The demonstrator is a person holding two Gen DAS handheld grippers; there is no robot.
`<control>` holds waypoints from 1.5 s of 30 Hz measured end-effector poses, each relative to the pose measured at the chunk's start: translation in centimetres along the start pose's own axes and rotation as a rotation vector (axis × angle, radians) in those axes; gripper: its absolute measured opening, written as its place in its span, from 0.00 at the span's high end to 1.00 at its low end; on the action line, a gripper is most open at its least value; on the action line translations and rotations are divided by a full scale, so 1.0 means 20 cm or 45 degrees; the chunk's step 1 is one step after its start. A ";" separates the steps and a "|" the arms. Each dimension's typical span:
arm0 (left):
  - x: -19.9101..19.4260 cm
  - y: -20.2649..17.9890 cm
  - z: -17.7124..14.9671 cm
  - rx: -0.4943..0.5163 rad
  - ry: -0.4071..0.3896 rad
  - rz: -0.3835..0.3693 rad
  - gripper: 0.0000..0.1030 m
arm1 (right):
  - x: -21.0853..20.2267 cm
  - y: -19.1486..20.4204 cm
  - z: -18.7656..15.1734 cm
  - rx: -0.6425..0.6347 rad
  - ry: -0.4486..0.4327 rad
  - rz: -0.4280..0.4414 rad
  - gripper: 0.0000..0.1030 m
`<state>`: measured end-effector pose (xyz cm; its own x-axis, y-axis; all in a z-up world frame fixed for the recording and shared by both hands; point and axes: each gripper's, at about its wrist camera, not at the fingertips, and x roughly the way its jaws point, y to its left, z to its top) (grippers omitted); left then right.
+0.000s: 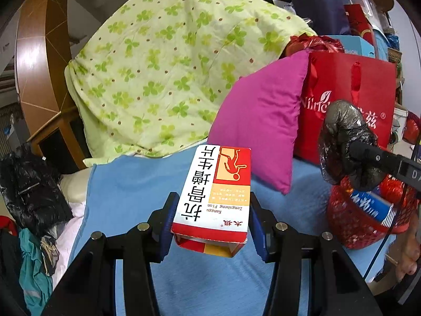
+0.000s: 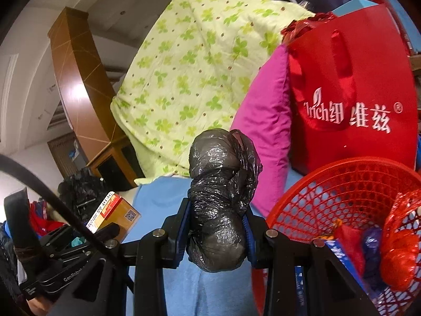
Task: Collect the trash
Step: 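Carry the medicine box and black bag over the red wastebasket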
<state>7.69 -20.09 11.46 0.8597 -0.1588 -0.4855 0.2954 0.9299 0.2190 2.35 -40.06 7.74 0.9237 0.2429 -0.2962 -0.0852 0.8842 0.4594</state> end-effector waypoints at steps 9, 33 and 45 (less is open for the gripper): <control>-0.05 -0.16 0.11 -0.001 -0.062 -0.006 0.49 | -0.12 -0.09 0.05 0.040 -0.067 -0.025 0.63; -0.03 -0.52 0.24 0.074 -0.107 -0.095 0.49 | -0.32 -0.30 0.10 0.143 -0.183 -0.101 0.63; 0.03 -0.62 0.24 0.088 -0.087 -0.158 0.49 | -0.34 -0.34 0.11 0.172 -0.176 -0.127 0.63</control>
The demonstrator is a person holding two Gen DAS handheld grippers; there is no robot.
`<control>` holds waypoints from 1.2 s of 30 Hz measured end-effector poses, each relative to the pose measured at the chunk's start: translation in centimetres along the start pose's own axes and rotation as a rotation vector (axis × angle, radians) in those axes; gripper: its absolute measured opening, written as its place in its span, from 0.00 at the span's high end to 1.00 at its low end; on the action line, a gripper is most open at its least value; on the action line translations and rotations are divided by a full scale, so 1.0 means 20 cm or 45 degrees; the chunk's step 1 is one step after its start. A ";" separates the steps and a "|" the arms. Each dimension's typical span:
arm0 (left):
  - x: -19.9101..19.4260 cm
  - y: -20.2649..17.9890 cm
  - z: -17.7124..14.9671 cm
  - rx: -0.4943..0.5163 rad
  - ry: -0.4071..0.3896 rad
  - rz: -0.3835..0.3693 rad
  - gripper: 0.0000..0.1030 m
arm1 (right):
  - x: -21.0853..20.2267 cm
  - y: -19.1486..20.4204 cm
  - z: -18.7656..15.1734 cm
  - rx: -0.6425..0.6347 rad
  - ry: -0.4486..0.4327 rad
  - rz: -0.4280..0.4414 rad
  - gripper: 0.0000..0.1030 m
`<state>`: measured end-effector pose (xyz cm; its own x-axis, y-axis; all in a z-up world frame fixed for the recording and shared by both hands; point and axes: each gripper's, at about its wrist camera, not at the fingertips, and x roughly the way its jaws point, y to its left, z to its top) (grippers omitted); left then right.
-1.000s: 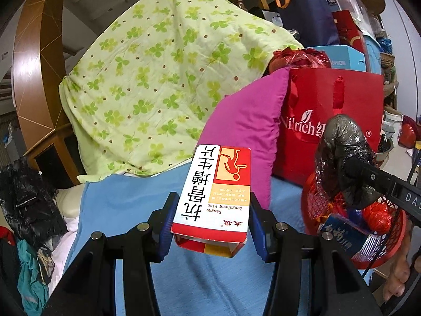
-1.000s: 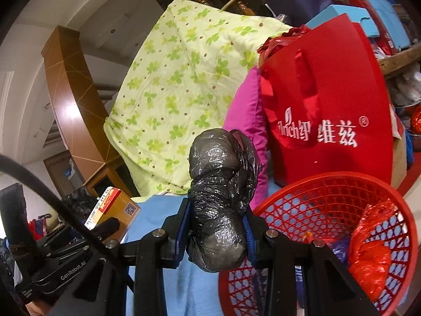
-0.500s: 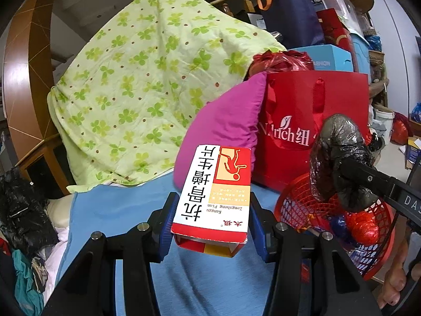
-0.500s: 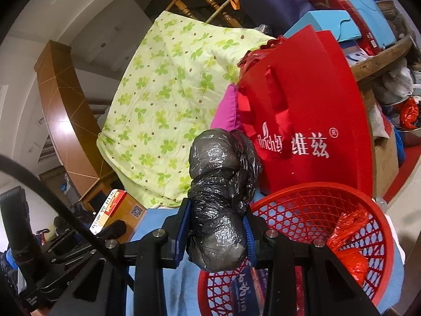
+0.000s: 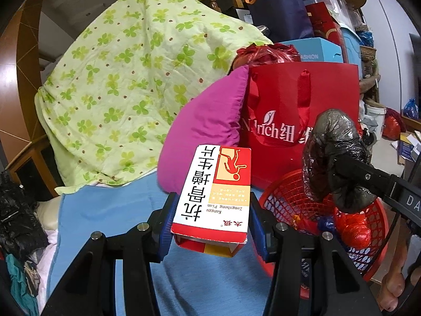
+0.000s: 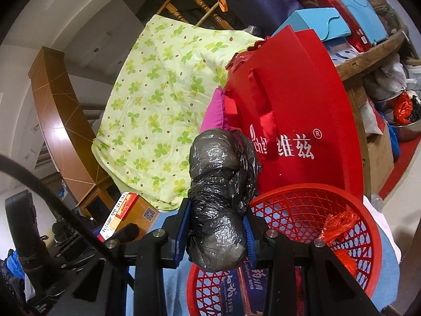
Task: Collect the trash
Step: 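Carry the medicine box and black bag over the red wastebasket, then open both tools over the wastebasket, dropping box and bag inside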
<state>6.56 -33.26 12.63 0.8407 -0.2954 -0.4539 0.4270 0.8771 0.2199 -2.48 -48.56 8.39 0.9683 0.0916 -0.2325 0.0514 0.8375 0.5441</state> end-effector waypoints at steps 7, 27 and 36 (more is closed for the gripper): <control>0.06 -0.04 -0.02 -0.019 0.019 -0.105 0.49 | 0.00 -0.06 0.01 0.038 0.010 -0.040 0.62; 0.15 -0.17 -0.08 0.007 0.054 -0.201 0.54 | 0.03 -0.14 0.01 0.073 0.051 -0.092 0.62; 0.16 0.02 -0.21 0.018 0.117 -0.146 0.54 | 0.06 -0.10 0.00 0.036 0.067 -0.088 0.62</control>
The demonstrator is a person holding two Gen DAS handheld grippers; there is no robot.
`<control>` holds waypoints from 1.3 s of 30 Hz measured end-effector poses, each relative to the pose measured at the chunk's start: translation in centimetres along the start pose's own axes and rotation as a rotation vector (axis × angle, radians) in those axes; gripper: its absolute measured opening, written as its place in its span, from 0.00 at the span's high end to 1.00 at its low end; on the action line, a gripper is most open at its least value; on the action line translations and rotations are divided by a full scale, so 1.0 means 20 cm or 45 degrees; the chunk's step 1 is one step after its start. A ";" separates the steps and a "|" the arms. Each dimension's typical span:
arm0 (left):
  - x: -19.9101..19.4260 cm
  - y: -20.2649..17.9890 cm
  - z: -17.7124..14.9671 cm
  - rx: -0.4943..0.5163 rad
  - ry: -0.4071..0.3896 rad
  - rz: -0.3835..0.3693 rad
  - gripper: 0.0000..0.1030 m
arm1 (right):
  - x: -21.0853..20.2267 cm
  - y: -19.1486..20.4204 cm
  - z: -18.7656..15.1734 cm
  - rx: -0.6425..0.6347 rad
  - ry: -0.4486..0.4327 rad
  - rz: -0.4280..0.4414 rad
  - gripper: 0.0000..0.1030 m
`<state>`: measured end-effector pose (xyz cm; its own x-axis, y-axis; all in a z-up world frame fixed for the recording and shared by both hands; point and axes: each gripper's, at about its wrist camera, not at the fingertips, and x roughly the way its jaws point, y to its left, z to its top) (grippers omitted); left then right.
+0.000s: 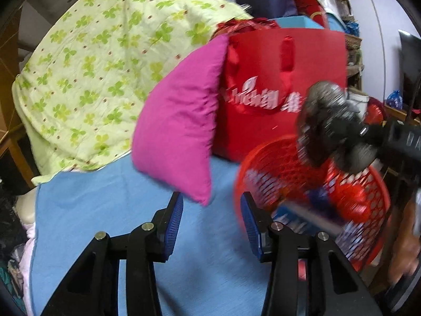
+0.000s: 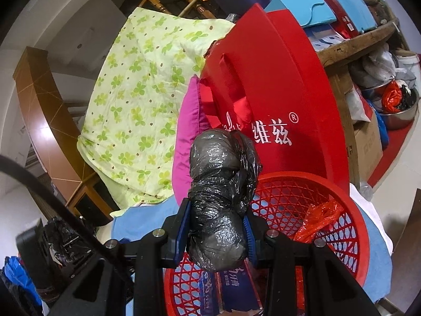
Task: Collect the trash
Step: 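Open both tools over the wastebasket, dropping box and bag inside, then move both open tools back over the blanket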
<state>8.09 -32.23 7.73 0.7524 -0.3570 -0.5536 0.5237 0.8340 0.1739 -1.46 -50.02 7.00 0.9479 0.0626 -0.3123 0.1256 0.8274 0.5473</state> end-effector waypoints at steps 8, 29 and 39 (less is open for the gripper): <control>-0.11 0.54 -0.31 -0.139 0.129 0.132 0.43 | 0.02 0.03 -0.01 -0.003 0.000 0.029 0.62; -0.14 0.71 -0.71 -0.288 0.213 0.167 0.35 | 0.13 0.02 -0.04 0.019 0.074 -0.088 0.25; -0.06 0.92 -0.75 -0.395 0.155 0.296 0.26 | 0.06 0.58 -0.24 -0.454 -0.155 0.241 0.25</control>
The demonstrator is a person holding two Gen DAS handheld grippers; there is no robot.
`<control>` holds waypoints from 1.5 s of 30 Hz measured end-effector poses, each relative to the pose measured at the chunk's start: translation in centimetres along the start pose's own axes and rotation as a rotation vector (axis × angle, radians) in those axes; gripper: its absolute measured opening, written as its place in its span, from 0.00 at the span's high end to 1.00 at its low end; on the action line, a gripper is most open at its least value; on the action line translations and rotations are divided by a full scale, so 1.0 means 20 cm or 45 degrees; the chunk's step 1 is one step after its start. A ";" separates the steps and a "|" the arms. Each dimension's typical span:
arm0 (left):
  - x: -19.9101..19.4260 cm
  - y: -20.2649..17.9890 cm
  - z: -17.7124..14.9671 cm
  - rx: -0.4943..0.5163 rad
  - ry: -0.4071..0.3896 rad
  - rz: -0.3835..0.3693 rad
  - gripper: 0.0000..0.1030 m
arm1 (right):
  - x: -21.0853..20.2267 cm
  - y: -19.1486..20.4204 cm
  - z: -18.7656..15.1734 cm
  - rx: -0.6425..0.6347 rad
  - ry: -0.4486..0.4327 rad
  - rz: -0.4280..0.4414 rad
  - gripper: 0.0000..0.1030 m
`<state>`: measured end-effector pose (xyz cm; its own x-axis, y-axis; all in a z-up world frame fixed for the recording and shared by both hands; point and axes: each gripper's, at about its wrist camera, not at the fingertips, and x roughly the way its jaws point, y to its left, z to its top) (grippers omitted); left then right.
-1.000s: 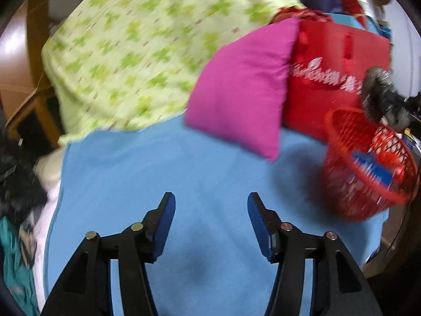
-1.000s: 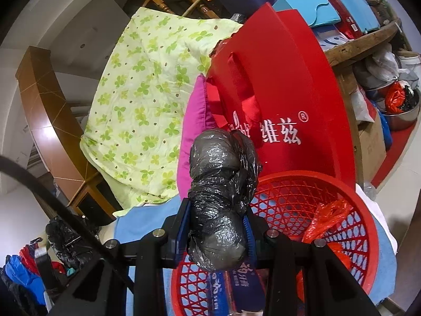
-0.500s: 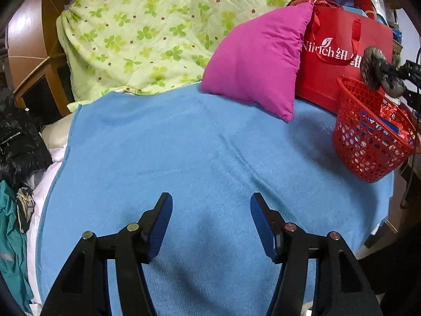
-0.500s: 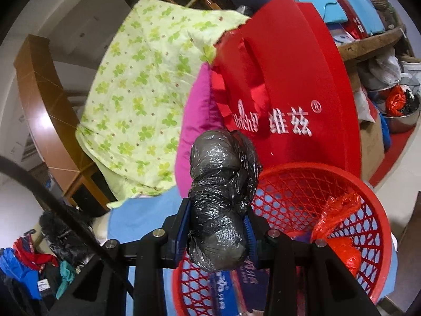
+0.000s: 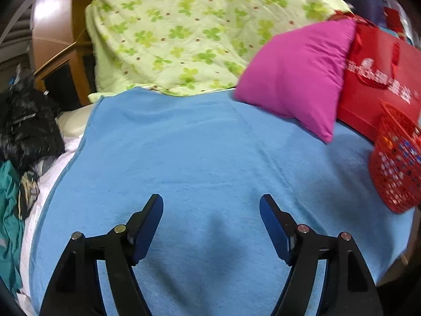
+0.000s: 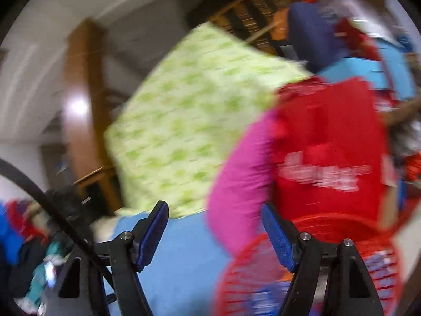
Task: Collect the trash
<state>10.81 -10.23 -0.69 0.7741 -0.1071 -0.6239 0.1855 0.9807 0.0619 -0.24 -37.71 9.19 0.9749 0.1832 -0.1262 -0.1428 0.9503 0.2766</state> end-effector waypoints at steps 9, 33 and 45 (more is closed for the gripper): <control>0.18 0.19 -0.04 -0.164 0.062 0.142 0.20 | 0.79 0.25 -0.57 -0.107 0.667 -0.151 0.25; 0.44 0.45 -0.22 -0.302 0.271 0.221 0.09 | 1.06 0.08 -0.88 -0.275 0.857 -0.248 0.00; 0.48 0.46 -0.22 -0.354 0.325 0.286 0.00 | 1.05 0.11 -0.87 -0.302 0.856 -0.263 0.00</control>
<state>17.28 -1.49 -9.42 0.5958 0.1232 -0.7936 -0.1673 0.9855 0.0274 16.92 -27.35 -9.40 0.6816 0.0367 -0.7308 -0.0748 0.9970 -0.0196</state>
